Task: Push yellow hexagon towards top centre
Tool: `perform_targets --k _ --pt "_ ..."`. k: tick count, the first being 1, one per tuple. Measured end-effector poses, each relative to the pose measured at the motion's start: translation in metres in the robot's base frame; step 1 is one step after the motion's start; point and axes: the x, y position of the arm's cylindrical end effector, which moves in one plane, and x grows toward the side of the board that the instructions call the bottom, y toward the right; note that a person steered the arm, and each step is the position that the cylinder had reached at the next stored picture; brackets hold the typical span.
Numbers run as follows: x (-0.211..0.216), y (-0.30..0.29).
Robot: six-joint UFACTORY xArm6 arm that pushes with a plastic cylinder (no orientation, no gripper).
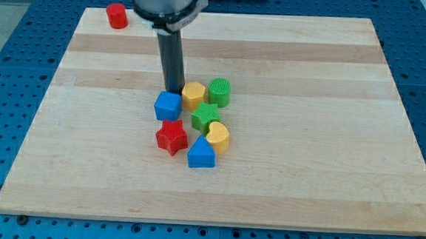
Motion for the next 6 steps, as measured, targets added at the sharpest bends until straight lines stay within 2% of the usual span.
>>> perform_targets --k 2,3,5,6 --pt "0.052 -0.032" --pt "0.057 -0.011" --pt "0.033 0.043" --pt "0.015 0.046"
